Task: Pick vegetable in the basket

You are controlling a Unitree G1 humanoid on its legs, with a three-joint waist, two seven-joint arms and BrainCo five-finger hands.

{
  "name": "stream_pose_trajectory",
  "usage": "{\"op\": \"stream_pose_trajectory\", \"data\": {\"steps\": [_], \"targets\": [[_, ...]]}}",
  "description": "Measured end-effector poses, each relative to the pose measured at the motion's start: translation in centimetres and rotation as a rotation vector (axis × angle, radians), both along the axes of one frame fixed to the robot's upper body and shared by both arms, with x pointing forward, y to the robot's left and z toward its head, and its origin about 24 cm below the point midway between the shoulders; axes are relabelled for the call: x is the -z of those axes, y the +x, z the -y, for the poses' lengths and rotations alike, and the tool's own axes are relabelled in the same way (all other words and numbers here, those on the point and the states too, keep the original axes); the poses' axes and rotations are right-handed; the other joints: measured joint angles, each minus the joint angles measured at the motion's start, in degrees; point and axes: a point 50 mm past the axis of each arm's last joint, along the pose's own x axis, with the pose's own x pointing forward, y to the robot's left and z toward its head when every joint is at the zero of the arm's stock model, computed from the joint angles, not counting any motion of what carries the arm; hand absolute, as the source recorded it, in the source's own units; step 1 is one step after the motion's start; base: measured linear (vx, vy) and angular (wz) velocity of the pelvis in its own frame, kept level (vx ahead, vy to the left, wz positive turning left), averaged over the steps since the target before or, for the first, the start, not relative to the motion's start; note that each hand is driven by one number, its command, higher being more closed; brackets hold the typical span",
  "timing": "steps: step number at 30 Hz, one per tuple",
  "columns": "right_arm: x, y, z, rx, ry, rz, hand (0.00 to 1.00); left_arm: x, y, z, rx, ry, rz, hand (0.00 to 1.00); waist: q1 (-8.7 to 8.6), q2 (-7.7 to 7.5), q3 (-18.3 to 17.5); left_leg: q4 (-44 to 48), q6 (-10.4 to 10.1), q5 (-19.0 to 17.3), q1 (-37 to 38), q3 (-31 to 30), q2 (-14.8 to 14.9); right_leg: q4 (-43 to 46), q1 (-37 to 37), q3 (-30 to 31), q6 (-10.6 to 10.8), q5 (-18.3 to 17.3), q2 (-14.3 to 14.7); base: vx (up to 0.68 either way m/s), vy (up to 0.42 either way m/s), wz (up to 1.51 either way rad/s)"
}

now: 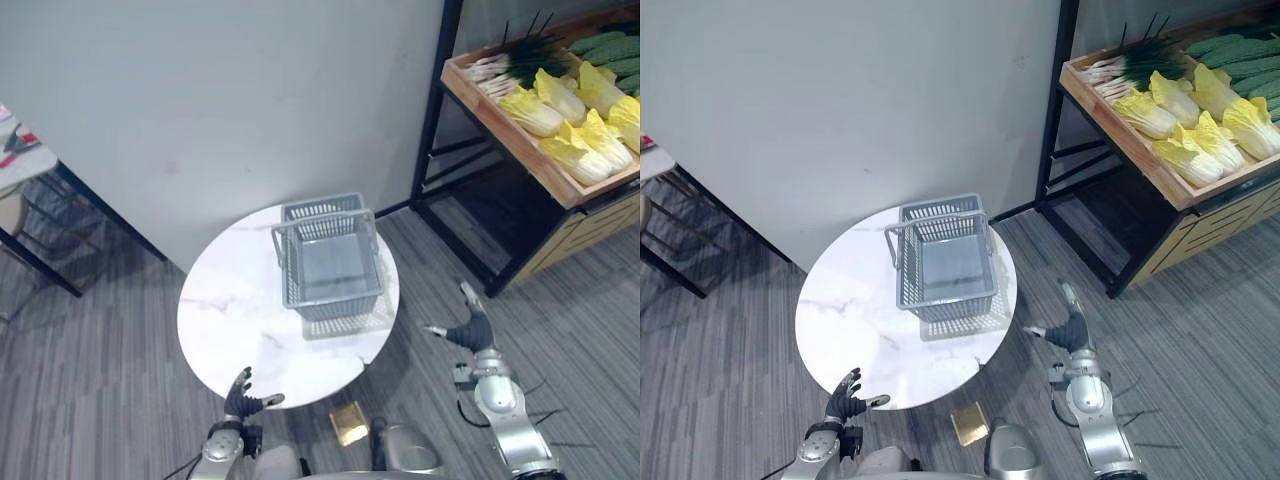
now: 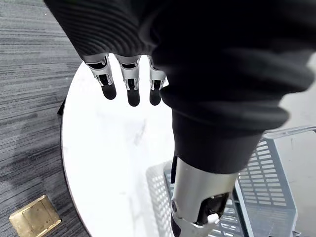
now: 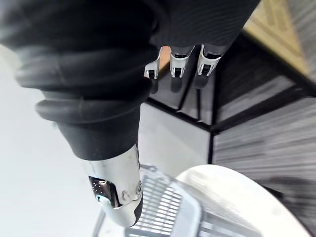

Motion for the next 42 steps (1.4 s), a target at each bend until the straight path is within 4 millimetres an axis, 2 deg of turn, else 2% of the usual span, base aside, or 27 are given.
{"op": "stream_pose_trajectory", "data": {"steps": [1, 3, 4, 5, 9, 13, 15, 17, 21, 24, 25, 28, 32, 35, 39, 40, 42], "targets": [[-0.6, 0.6, -0.4, -0.026, -0.03, 0.025, 0.0, -0.1, 0.2, 0.1, 0.002, -0.002, 0.005, 0.0, -0.12, -0.25, 0.4, -4.3, -0.9, 0.9, -0.2, -0.6, -1.1, -0.4, 0.8, 0.4, 1.0, -0.5, -0.5, 0.27, 0.154, -0.21], [-1.3, 1.2, -1.2, -0.07, -0.085, 0.06, 0.0, 0.0, 0.1, 0.2, 0.002, -0.005, 0.003, 0.0, -0.24, 1.3, 0.3, -9.6, -0.5, 7.5, 0.2, -0.5, -1.7, -0.9, 2.0, 1.0, 2.6, -1.3, -0.3, 0.25, 0.212, -0.12], [-2.0, 1.6, -1.6, -0.107, -0.132, 0.089, 0.0, 0.0, 0.2, 0.4, 0.004, -0.008, 0.007, 0.0, -0.74, 2.24, 0.6, -12.6, 0.3, 15.6, 0.6, -0.6, -2.4, -0.9, 1.7, 1.1, 3.5, -1.9, 0.1, 0.12, 0.142, -0.04], [-2.4, 2.0, -2.0, -0.127, -0.155, 0.107, 0.0, -0.1, 0.4, 0.5, 0.007, -0.01, 0.012, 0.0, -0.63, 3.51, 0.4, -13.4, 1.0, 16.8, 0.7, -0.2, -2.4, -0.7, 1.2, 1.3, 3.8, -2.0, 0.5, 0.14, 0.253, 0.0], [-4.6, 5.6, -4.2, -0.209, -0.325, 0.188, 0.0, -0.2, 0.8, 0.5, 0.028, 0.0, 0.015, 0.0, 1.59, 4.3, 1.1, -22.4, 1.4, 16.2, 1.2, 0.1, -3.9, 1.0, -4.5, 3.2, 5.9, -2.5, -0.6, 0.06, 0.217, -0.14], [-7.9, 8.5, -4.8, -0.2, -0.441, 0.283, 0.0, -0.5, 1.4, 0.0, 0.035, 0.018, 0.03, 0.0, 2.85, 5.46, 2.1, -25.5, 3.1, 17.7, -0.3, 0.1, -5.4, 1.5, -7.6, 3.3, 6.9, -2.2, -1.8, -0.01, 0.115, 0.03], [-9.8, 10.1, -4.3, -0.167, -0.52, 0.322, 0.0, -0.9, 2.3, -0.4, 0.014, 0.025, 0.059, 0.0, 3.15, 6.04, 2.9, -26.3, 3.3, 18.6, -1.9, -0.2, -5.9, 1.9, -9.6, 3.1, 7.2, -1.9, -2.2, 0.0, 0.063, 0.1], [-11.9, 11.5, -3.0, -0.091, -0.581, 0.351, 0.0, -1.8, 3.7, -0.7, 0.005, 0.027, 0.114, 0.0, 3.23, 6.71, 4.2, -26.7, 3.5, 19.5, -3.8, -1.3, -6.3, 2.4, -11.5, 2.4, 7.3, -1.9, -2.6, 0.01, 0.03, 0.18], [-13.4, 13.1, -1.3, 0.007, -0.639, 0.328, 0.0, -2.5, 4.6, -1.0, -0.01, 0.015, 0.163, 0.0, 3.77, 7.04, 5.7, -26.7, 2.9, 20.1, -5.4, -2.3, -6.4, 2.4, -12.6, 1.6, 7.3, -1.8, -2.7, 0.03, -0.01, 0.12], [-15.1, 14.2, 0.0, 0.083, -0.671, 0.32, 0.0, -3.1, 5.6, -1.0, -0.021, -0.002, 0.201, 0.0, 4.51, 7.94, 6.8, -26.7, 1.9, 21.3, -6.8, -3.6, -6.3, 2.4, -13.4, 0.7, 7.1, -1.7, -2.6, 0.02, -0.043, 0.2], [-16.2, 14.6, 0.5, 0.117, -0.681, 0.32, 1.0, -3.4, 6.1, -0.9, -0.025, -0.011, 0.221, 0.0, 4.55, 8.8, 7.4, -26.7, 1.6, 22.1, -7.7, -4.7, -6.2, 2.4, -13.9, -0.1, 6.9, -1.6, -2.6, -0.01, -0.041, 0.23], [-17.2, 15.2, 1.5, 0.17, -0.694, 0.306, 1.0, -3.7, 6.4, -0.9, -0.036, -0.022, 0.241, 0.0, 4.83, 10.16, 8.4, -26.7, 1.1, 22.8, -8.5, -6.1, -6.0, 2.4, -14.3, -1.0, 6.7, -1.5, -2.4, -0.02, -0.046, 0.22], [-18.2, 15.5, 2.6, 0.211, -0.707, 0.293, 1.0, -3.8, 6.5, -1.1, -0.052, -0.035, 0.249, 0.0, 4.89, 10.46, 8.6, -26.7, 0.8, 24.2, -9.7, -7.4, -6.0, 2.4, -14.7, -2.1, 6.3, -1.2, -2.4, -0.03, -0.034, 0.15], [-18.1, 15.5, 3.3, 0.231, -0.7, 0.277, 1.0, -3.8, 6.5, -1.1, -0.05, -0.036, 0.248, 0.0, 5.29, 10.56, 8.6, -26.7, 0.4, 24.6, -9.9, -8.4, -5.7, 2.6, -14.9, -2.5, 6.0, -1.0, -2.0, -0.07, -0.026, 0.07], [-17.7, 14.8, 4.8, 0.266, -0.604, 0.277, 1.0, -3.7, 6.4, -1.1, -0.05, -0.033, 0.243, 0.0, 6.3, 10.52, 8.7, -26.8, 0.5, 24.4, -10.1, -9.0, -5.2, 3.4, -15.5, -2.5, 6.0, -1.0, -1.5, -0.06, -0.016, 0.01], [-17.1, 14.3, 4.9, 0.261, -0.57, 0.291, 1.0, -3.5, 6.2, -1.1, -0.052, -0.031, 0.229, 0.0, 6.28, 10.5, 8.7, -26.9, 1.3, 23.9, -10.1, -8.9, -5.0, 4.0, -15.9, -2.2, 6.0, -1.0, -1.3, -0.06, -0.014, -0.08], [-16.0, 13.7, 5.2, 0.262, -0.543, 0.291, 1.0, -3.3, 6.0, -1.1, -0.044, -0.02, 0.212, 0.0, 6.18, 10.13, 8.9, -26.9, 1.4, 23.8, -9.4, -8.3, -5.0, 4.4, -15.8, -1.6, 6.0, -1.0, -1.3, -0.03, -0.01, -0.17]]}}
